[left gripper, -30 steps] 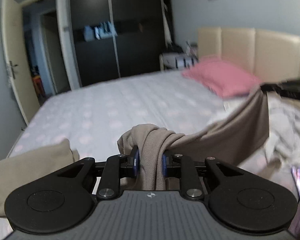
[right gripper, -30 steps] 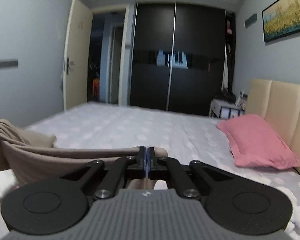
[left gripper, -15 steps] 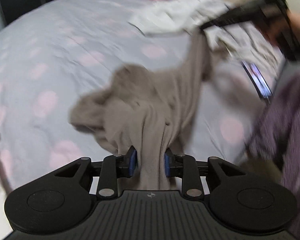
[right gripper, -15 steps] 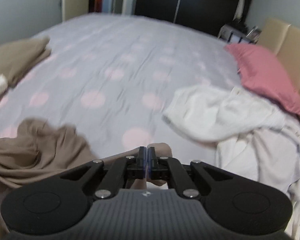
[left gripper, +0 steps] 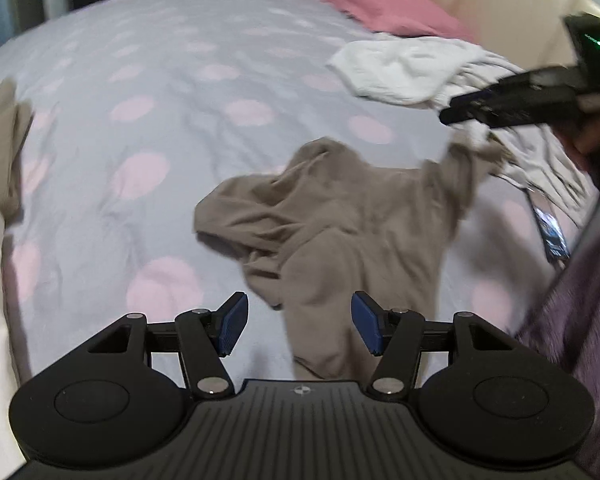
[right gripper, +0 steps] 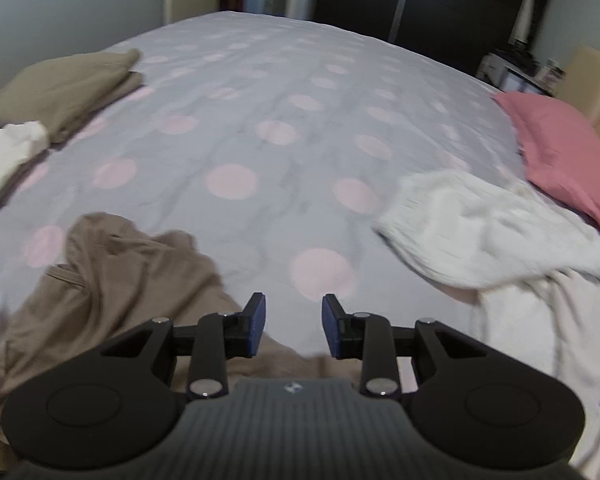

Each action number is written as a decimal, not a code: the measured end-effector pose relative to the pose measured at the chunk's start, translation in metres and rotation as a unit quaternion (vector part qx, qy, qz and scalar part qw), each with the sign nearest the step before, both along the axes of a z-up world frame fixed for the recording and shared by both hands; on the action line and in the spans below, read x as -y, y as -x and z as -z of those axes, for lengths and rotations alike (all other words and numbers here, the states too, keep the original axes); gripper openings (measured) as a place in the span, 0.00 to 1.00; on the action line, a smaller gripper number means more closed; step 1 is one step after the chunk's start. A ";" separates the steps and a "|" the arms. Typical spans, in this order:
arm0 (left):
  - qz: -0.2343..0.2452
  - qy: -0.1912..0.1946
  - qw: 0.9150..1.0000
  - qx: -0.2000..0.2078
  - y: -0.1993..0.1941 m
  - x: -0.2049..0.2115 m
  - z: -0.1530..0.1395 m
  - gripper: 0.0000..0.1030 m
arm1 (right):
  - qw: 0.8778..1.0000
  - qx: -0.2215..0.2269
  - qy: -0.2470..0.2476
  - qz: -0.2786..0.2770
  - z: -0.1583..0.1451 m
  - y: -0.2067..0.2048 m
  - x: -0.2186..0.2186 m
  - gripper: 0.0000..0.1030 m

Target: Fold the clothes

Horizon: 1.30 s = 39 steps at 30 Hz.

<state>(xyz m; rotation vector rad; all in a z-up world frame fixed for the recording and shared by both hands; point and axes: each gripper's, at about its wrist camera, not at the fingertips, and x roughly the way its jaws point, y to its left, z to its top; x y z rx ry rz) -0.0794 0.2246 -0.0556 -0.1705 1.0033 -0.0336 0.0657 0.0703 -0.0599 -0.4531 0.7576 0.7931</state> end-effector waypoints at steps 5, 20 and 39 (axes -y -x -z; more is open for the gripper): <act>-0.016 0.041 0.999 -0.029 -0.018 -0.004 0.031 0.34 | 0.997 -0.047 0.000 -0.063 0.016 0.017 -0.036 0.35; 0.086 0.062 0.994 0.006 -0.010 0.041 0.028 0.04 | 0.981 -0.117 0.000 -0.157 0.026 0.056 -0.084 0.37; 0.131 0.026 0.989 0.055 -0.009 0.072 0.028 0.08 | 0.972 -0.167 0.005 -0.166 0.037 0.092 -0.066 0.02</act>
